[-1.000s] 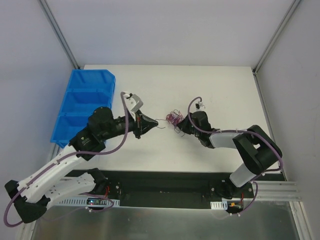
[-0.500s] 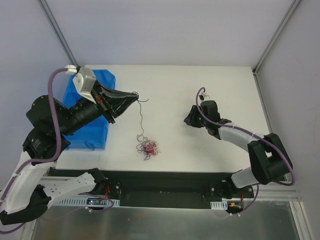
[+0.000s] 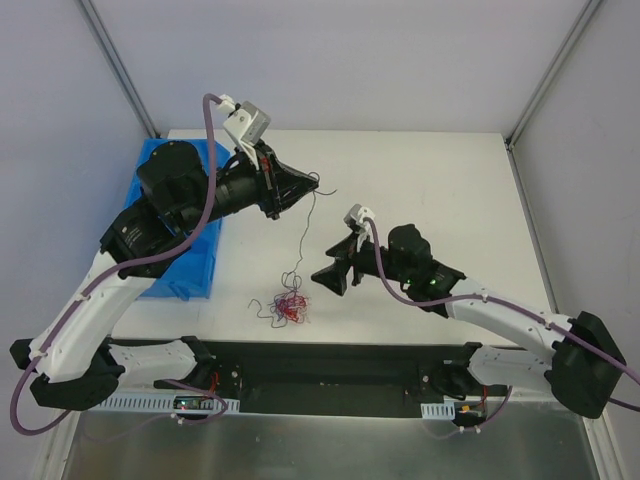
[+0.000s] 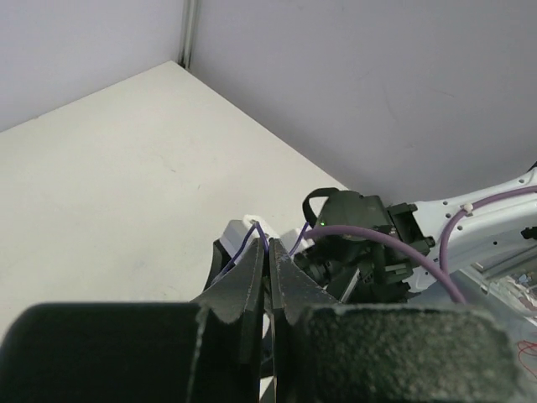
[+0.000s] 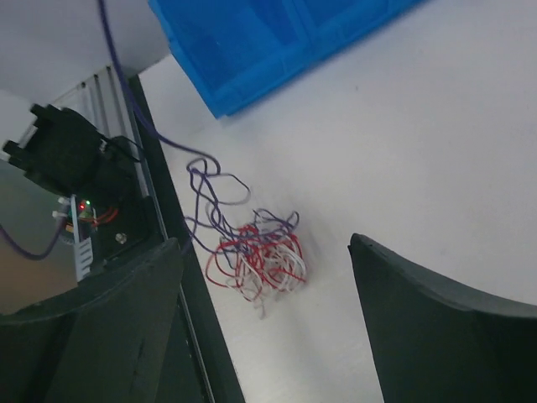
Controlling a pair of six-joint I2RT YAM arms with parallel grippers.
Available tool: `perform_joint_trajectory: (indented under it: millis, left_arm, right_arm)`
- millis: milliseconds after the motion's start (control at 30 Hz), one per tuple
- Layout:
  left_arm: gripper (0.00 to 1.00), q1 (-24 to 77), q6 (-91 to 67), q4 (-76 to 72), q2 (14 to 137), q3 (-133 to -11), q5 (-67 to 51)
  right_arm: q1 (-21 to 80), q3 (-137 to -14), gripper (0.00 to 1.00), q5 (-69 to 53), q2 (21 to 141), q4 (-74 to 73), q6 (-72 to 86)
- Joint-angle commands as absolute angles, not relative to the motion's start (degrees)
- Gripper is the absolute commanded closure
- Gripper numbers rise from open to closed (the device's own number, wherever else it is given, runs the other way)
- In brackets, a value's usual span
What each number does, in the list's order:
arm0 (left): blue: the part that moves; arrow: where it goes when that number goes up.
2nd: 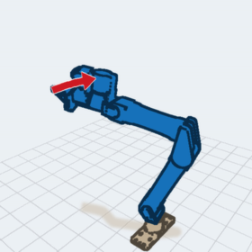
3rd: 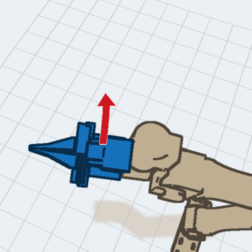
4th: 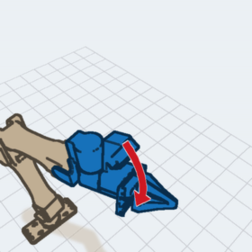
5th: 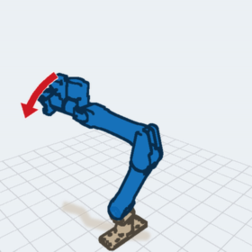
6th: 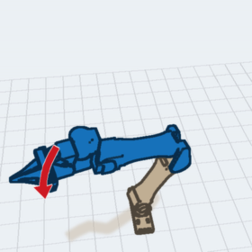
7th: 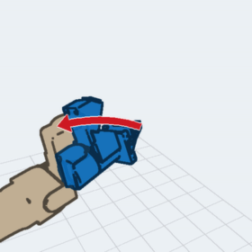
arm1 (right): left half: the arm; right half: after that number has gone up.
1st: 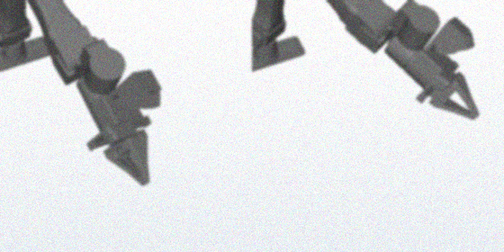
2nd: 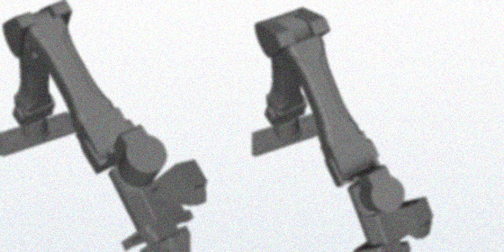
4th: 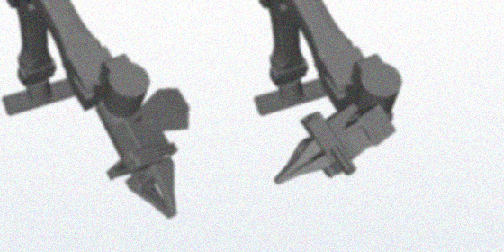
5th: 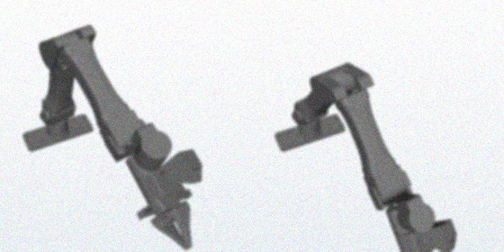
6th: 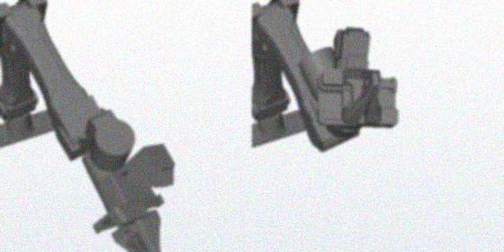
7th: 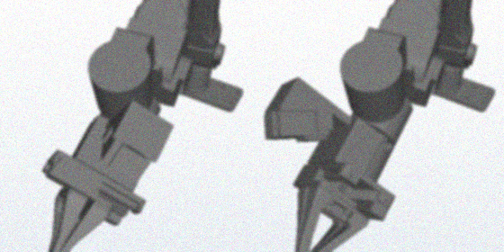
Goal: Untangle the cables
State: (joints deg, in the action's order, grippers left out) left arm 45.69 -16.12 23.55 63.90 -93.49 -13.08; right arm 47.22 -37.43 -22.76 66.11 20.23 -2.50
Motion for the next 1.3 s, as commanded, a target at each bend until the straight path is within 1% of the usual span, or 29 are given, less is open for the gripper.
perform_joint_trajectory:
  millis: [0, 33, 100, 233, 367, 533, 600, 633, 700, 767, 900, 967, 1033, 1133, 1167, 1267]
  left_arm:
    - [1.0, 45.8, -17.5, 22.1, 62.6, -97.6, -13.8]
    - [1.0, 45.7, -17.5, 22.1, 62.7, -98.1, -13.9]
    - [1.0, 45.8, -17.5, 22.1, 62.9, -99.4, -14.3]
    - [1.0, 45.7, -18.0, 22.1, 64.0, -102.7, -14.2]
    - [1.0, 45.7, -18.7, 22.0, 64.2, -104.4, -13.7]
    - [1.0, 45.7, -19.2, 20.6, 65.6, -107.2, -14.6]
    - [1.0, 45.7, -19.6, 20.0, 66.3, -108.8, -14.9]
    - [1.0, 45.7, -19.7, 19.6, 66.5, -109.6, -15.1]
    - [1.0, 45.8, -19.7, 18.7, 67.2, -111.2, -15.1]
    - [1.0, 45.8, -19.4, 17.9, 68.3, -113.5, -14.2]
    - [1.0, 45.7, -16.8, 17.7, 72.1, -123.0, -12.6]
    - [1.0, 45.8, -15.7, 17.7, 73.7, -126.8, -11.5]
    - [1.0, 45.6, -14.9, 17.7, 74.6, -128.7, -10.8]
    - [1.0, 45.7, -14.2, 17.4, 74.4, -127.8, -9.9]
    - [1.0, 45.7, -14.1, 17.4, 74.4, -127.0, -9.3]
    - [1.0, 45.7, -13.8, 17.1, 74.3, -125.5, -8.9]
  right_arm:
    - [52.5, -44.5, 0.16, -14.9, 64.2, 26.4, -3.8]
    - [53.2, -46.3, 0.18, -10.0, 65.1, 25.8, -2.6]
    - [53.5, -49.3, 0.24, -5.4, 67.8, 24.4, 1.2]
    - [55.0, -52.8, 0.34, -9.9, 73.9, 28.2, 4.6]
    - [58.8, -52.2, 0.36, -6.1, 75.7, 31.0, 2.4]
    - [59.5, -54.0, 0.41, -5.1, 79.2, 31.7, 4.1]
    - [59.7, -54.3, 0.51, -2.7, 80.4, 30.8, 4.6]
    - [59.7, -54.1, 0.55, -2.4, 80.9, 30.7, 4.7]
    - [59.8, -52.9, 0.59, -2.5, 81.9, 31.3, 5.4]
    - [59.7, -51.6, 0.6, -2.4, 82.7, 31.2, 6.1]
    - [59.2, -48.7, 0.6, -1.8, 85.0, 29.1, 5.1]
    - [57.8, -47.5, 0.57, -2.4, 85.9, 26.1, 5.4]
    - [54.9, -46.0, 0.53, -2.3, 84.6, 22.3, 7.2]
    - [49.6, -42.6, 0.49, -3.3, 80.3, 19.2, 8.0]
    - [48.5, -41.1, 0.47, -3.3, 78.2, 18.5, 7.2]
    - [47.5, -37.5, 0.32, -5.3, 71.4, 18.5, 3.6]
